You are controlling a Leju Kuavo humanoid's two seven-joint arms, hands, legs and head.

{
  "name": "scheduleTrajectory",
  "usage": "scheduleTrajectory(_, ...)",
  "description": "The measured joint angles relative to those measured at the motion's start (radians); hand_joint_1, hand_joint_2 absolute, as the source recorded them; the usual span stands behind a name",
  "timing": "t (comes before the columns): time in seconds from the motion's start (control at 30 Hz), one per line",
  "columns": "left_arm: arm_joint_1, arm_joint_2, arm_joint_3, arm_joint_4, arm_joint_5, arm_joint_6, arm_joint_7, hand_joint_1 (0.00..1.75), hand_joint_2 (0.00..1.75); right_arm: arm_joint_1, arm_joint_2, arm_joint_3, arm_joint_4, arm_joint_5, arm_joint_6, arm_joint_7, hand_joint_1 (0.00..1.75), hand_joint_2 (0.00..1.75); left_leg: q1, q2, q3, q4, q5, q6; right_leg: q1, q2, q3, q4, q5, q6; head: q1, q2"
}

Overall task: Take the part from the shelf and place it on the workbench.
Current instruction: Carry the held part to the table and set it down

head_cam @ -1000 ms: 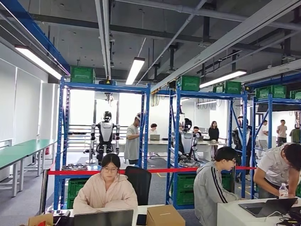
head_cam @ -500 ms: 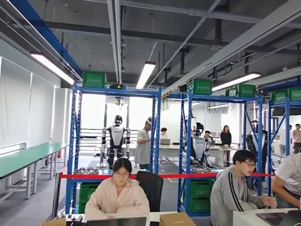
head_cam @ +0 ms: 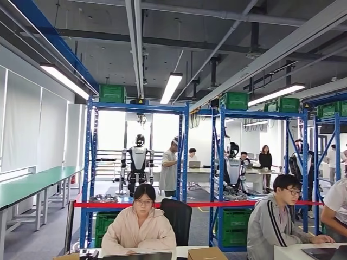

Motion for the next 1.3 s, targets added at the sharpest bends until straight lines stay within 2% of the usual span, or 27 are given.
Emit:
scheduleTrajectory(0.07, -0.003, -0.002, -0.001, 0.000, -0.005, -0.005, -0.004, 0.00, 1.75, -0.047, 0.009, -0.004, 0.055, 0.017, -0.024, 0.018, 1.75, 1.75, -0.001, 0.003, -0.015, 0.036, -0.029, -0.007, -0.005, -0.005, 0.007, -0.018, 0.010, -0.006, 0.000, 0.000)
scheduleTrajectory(0.17, -0.006, -0.001, -0.004, 0.000, -0.016, -0.007, -0.006, 0.00, 1.75, -0.119, 0.032, -0.006, 0.174, 0.055, -0.071, 0.044, 1.75, 1.75, -0.001, 0.005, -0.099, 0.217, -0.113, -0.016, -0.005, -0.011, 0.008, -0.022, 0.013, -0.009, 0.000, 0.000)
scheduleTrajectory(0.2, -0.006, -0.001, -0.006, 0.000, -0.020, -0.008, -0.007, 0.00, 1.75, -0.142, 0.040, -0.007, 0.224, 0.074, -0.092, 0.051, 1.75, 1.75, -0.001, 0.006, -0.120, 0.258, -0.121, -0.019, -0.005, -0.013, 0.008, -0.021, 0.013, -0.009, 0.000, 0.000)
scheduleTrajectory(0.23, -0.006, -0.001, -0.007, 0.000, -0.023, -0.010, -0.008, 0.00, 1.75, -0.165, 0.049, -0.008, 0.274, 0.093, -0.114, 0.055, 1.75, 1.75, 0.000, 0.007, -0.123, 0.262, -0.110, -0.021, -0.005, -0.014, 0.008, -0.020, 0.013, -0.008, 0.000, 0.000)
scheduleTrajectory(0.27, -0.006, -0.001, -0.009, 0.000, -0.025, -0.011, -0.009, 0.00, 1.75, -0.188, 0.057, -0.010, 0.323, 0.113, -0.137, 0.060, 1.75, 1.75, 0.001, 0.008, -0.106, 0.224, -0.081, -0.023, -0.006, -0.014, 0.008, -0.017, 0.012, -0.006, 0.000, 0.000)
scheduleTrajectory(0.33, -0.009, -0.001, -0.014, 0.000, -0.029, -0.013, -0.010, 0.00, 1.75, -0.238, 0.074, -0.018, 0.413, 0.155, -0.186, 0.069, 1.75, 1.75, 0.004, 0.013, -0.044, 0.093, -0.015, -0.025, -0.005, -0.014, 0.005, -0.005, 0.005, 0.002, 0.000, 0.000)
scheduleTrajectory(0.37, -0.011, -0.002, -0.018, 0.000, -0.031, -0.013, -0.010, 0.00, 1.75, -0.262, 0.081, -0.022, 0.455, 0.174, -0.209, 0.075, 1.75, 1.75, 0.004, 0.015, -0.022, 0.044, 0.003, -0.022, -0.003, -0.014, 0.001, 0.003, 0.001, 0.007, 0.000, 0.000)
scheduleTrajectory(0.4, -0.013, -0.002, -0.021, 0.000, -0.033, -0.013, -0.010, 0.00, 1.75, -0.285, 0.088, -0.027, 0.495, 0.198, -0.233, 0.082, 1.75, 1.75, 0.003, 0.016, -0.011, 0.017, 0.009, -0.017, -0.001, -0.014, -0.003, 0.010, -0.001, 0.011, -0.001, 0.000)
scheduleTrajectory(0.5, -0.014, -0.002, -0.028, 0.000, -0.039, -0.013, -0.010, 0.00, 1.75, -0.344, 0.105, -0.043, 0.605, 0.302, -0.333, 0.124, 1.75, 1.75, 0.000, 0.013, -0.014, 0.013, 0.009, 0.001, -0.002, -0.015, -0.010, 0.017, -0.004, 0.021, -0.001, 0.000)
scheduleTrajectory(0.53, -0.015, -0.003, -0.030, 0.000, -0.040, -0.014, -0.010, 0.00, 1.75, -0.363, 0.109, -0.048, 0.639, 0.350, -0.376, 0.145, 1.75, 1.75, 0.001, 0.013, -0.014, 0.012, 0.011, 0.007, -0.004, -0.014, -0.014, 0.029, -0.014, 0.025, -0.001, 0.000)
scheduleTrajectory(0.6, -0.016, -0.004, -0.034, 0.000, -0.044, -0.019, -0.011, 0.00, 1.75, -0.399, 0.112, -0.062, 0.704, 0.455, -0.468, 0.194, 1.75, 1.75, 0.004, 0.012, -0.014, 0.010, 0.013, 0.016, -0.008, -0.013, -0.049, 0.110, -0.063, 0.035, -0.001, 0.000)
scheduleTrajectory(0.67, -0.016, -0.004, -0.040, 0.000, -0.049, -0.026, -0.015, 0.00, 1.75, -0.424, 0.113, -0.077, 0.758, 0.554, -0.553, 0.245, 1.75, 1.75, 0.004, 0.012, -0.014, 0.011, 0.013, 0.019, -0.011, -0.013, -0.112, 0.249, -0.122, 0.042, -0.001, 0.000)
scheduleTrajectory(0.7, -0.015, -0.004, -0.043, 0.000, -0.051, -0.030, -0.018, 0.00, 1.75, -0.430, 0.113, -0.085, 0.780, 0.603, -0.586, 0.270, 1.75, 1.75, 0.004, 0.011, -0.013, 0.011, 0.012, 0.020, -0.011, -0.013, -0.137, 0.298, -0.134, 0.044, -0.001, 0.000)
scheduleTrajectory(0.73, -0.014, -0.004, -0.046, 0.000, -0.052, -0.031, -0.022, 0.00, 1.75, -0.433, 0.112, -0.094, 0.796, 0.654, -0.612, 0.296, 1.75, 1.75, 0.003, 0.010, -0.013, 0.011, 0.012, 0.020, -0.011, -0.013, -0.146, 0.311, -0.127, 0.043, -0.001, 0.000)
scheduleTrajectory(0.77, -0.013, -0.004, -0.048, 0.000, -0.052, -0.031, -0.025, 0.00, 1.75, -0.435, 0.110, -0.105, 0.807, 0.707, -0.630, 0.321, 1.75, 1.75, 0.003, 0.009, -0.012, 0.011, 0.011, 0.020, -0.011, -0.012, -0.137, 0.281, -0.100, 0.040, -0.001, 0.000)
scheduleTrajectory(0.83, -0.013, -0.006, -0.050, 0.000, -0.052, -0.030, -0.031, 0.00, 1.75, -0.437, 0.106, -0.127, 0.819, 0.821, -0.652, 0.372, 1.75, 1.75, 0.002, 0.007, -0.011, 0.010, 0.010, 0.019, -0.007, -0.008, -0.079, 0.140, -0.023, 0.028, -0.001, 0.000)
scheduleTrajectory(0.87, -0.013, -0.006, -0.051, 0.000, -0.052, -0.029, -0.032, 0.00, 1.75, -0.438, 0.104, -0.138, 0.823, 0.870, -0.655, 0.394, 1.75, 1.75, 0.002, 0.006, -0.011, 0.010, 0.010, 0.017, -0.004, -0.006, -0.053, 0.076, 0.003, 0.021, -0.001, 0.000)
scheduleTrajectory(0.9, -0.013, -0.007, -0.051, 0.000, -0.053, -0.027, -0.033, 0.00, 1.75, -0.439, 0.102, -0.149, 0.829, 0.913, -0.655, 0.415, 1.75, 1.75, 0.002, 0.005, -0.013, 0.009, 0.010, 0.015, -0.001, -0.005, -0.037, 0.036, 0.016, 0.016, -0.001, 0.000)
scheduleTrajectory(0.97, -0.010, -0.008, -0.054, 0.000, -0.057, -0.025, -0.034, 0.00, 1.75, -0.439, 0.099, -0.169, 0.844, 0.985, -0.650, 0.446, 1.75, 1.75, 0.001, 0.005, -0.015, 0.006, 0.011, 0.007, 0.003, -0.005, -0.030, 0.016, 0.015, 0.009, -0.001, 0.000)
scheduleTrajectory(1.0, -0.008, -0.008, -0.055, 0.000, -0.058, -0.025, -0.035, 0.00, 1.75, -0.439, 0.099, -0.179, 0.852, 1.020, -0.645, 0.458, 1.75, 1.75, 0.001, 0.005, -0.016, 0.005, 0.009, 0.003, 0.000, -0.006, -0.027, 0.009, 0.016, 0.006, -0.001, 0.001)
scheduleTrajectory(1.07, -0.005, -0.009, -0.060, 0.000, -0.060, -0.022, -0.039, 0.00, 1.75, -0.442, 0.100, -0.200, 0.875, 1.090, -0.633, 0.477, 1.75, 1.75, -0.001, 0.006, -0.025, 0.028, -0.012, -0.004, -0.006, -0.010, -0.019, -0.008, 0.022, 0.000, -0.001, 0.000)
scheduleTrajectory(1.1, -0.006, -0.010, -0.062, 0.000, -0.060, -0.021, -0.042, 0.00, 1.75, -0.443, 0.101, -0.210, 0.890, 1.117, -0.628, 0.482, 1.75, 1.75, -0.001, 0.007, -0.042, 0.067, -0.037, -0.006, -0.009, -0.012, -0.015, -0.015, 0.025, -0.003, -0.001, 0.000)
scheduleTrajectory(1.17, -0.006, -0.010, -0.065, 0.000, -0.062, -0.017, -0.046, 0.00, 1.75, -0.442, 0.104, -0.225, 0.925, 1.156, -0.619, 0.487, 1.75, 1.75, -0.002, 0.008, -0.100, 0.192, -0.095, -0.010, -0.007, -0.013, -0.014, -0.016, 0.025, -0.005, -0.001, 0.000)
scheduleTrajectory(1.2, -0.005, -0.009, -0.067, 0.000, -0.064, -0.015, -0.047, 0.00, 1.75, -0.439, 0.106, -0.231, 0.941, 1.168, -0.615, 0.488, 1.75, 1.75, -0.002, 0.008, -0.126, 0.245, -0.110, -0.013, -0.006, -0.013, -0.014, -0.015, 0.025, -0.005, -0.001, 0.000)
scheduleTrajectory(1.23, -0.004, -0.009, -0.069, 0.000, -0.066, -0.013, -0.047, 0.00, 1.75, -0.436, 0.108, -0.236, 0.956, 1.177, -0.610, 0.489, 1.75, 1.75, -0.002, 0.008, -0.140, 0.268, -0.109, -0.015, -0.006, -0.013, -0.014, -0.014, 0.024, -0.005, -0.001, 0.000)
scheduleTrajectory(1.27, -0.003, -0.009, -0.072, 0.000, -0.068, -0.013, -0.049, 0.00, 1.75, -0.433, 0.110, -0.240, 0.971, 1.185, -0.604, 0.490, 1.75, 1.75, -0.001, 0.009, -0.133, 0.251, -0.088, -0.017, -0.006, -0.012, -0.014, -0.012, 0.023, -0.004, -0.001, 0.000)
scheduleTrajectory(1.3, -0.003, -0.009, -0.074, 0.000, -0.070, -0.011, -0.051, 0.00, 1.75, -0.432, 0.113, -0.244, 0.984, 1.191, -0.596, 0.488, 1.75, 1.75, 0.001, 0.009, -0.110, 0.198, -0.053, -0.018, -0.007, -0.012, -0.014, -0.008, 0.020, -0.002, -0.001, 0.000)
